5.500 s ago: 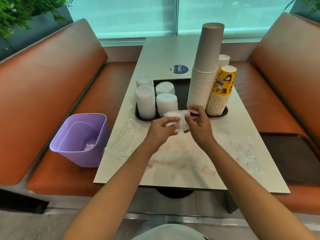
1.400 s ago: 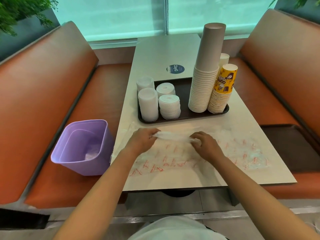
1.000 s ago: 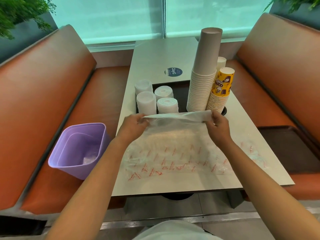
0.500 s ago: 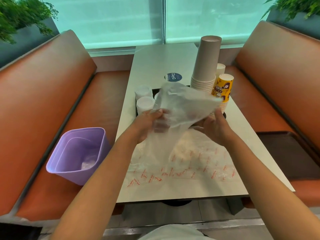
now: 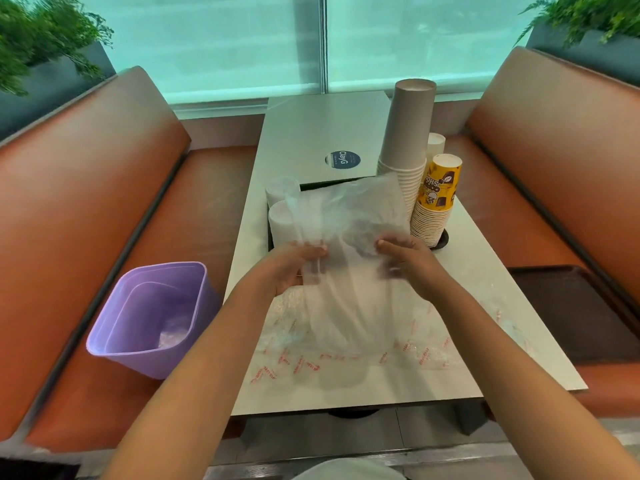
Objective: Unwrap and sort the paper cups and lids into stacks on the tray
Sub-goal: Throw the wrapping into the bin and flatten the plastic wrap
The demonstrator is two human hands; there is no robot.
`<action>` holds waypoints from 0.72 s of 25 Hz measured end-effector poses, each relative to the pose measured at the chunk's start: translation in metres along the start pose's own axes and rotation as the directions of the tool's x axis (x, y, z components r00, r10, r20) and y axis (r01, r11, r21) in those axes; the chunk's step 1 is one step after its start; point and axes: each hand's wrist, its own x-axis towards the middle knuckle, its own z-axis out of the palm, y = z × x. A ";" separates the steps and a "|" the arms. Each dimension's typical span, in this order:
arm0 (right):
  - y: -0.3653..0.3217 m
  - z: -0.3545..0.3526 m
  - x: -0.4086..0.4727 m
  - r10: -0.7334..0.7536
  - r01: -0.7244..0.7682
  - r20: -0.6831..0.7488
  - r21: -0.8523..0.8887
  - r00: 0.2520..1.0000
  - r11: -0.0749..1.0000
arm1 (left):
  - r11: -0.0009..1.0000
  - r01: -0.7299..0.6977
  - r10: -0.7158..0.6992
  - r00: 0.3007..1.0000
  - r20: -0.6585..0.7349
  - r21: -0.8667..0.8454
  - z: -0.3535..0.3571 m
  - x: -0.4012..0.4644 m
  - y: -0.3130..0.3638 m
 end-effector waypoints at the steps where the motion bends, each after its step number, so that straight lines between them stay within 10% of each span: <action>1: -0.004 -0.001 0.001 -0.001 0.001 -0.015 -0.045 1.000 0.999 | 0.998 -0.019 0.022 0.999 -0.044 0.065 0.002 0.002 0.001; 6: -0.024 -0.010 0.017 -0.149 0.064 -0.167 -0.427 0.975 0.902 | 0.913 -0.179 0.236 0.965 -0.116 0.366 0.003 0.018 0.035; 11: -0.037 -0.022 0.008 -0.333 0.252 -0.239 -0.312 0.912 0.916 | 0.774 -0.565 0.622 0.764 -0.171 0.286 0.007 0.010 0.043; 18: 0.052 -0.036 -0.024 -0.312 0.237 -0.138 -0.395 0.940 0.888 | 0.560 -0.669 0.777 0.629 -0.030 0.489 -0.005 0.005 -0.062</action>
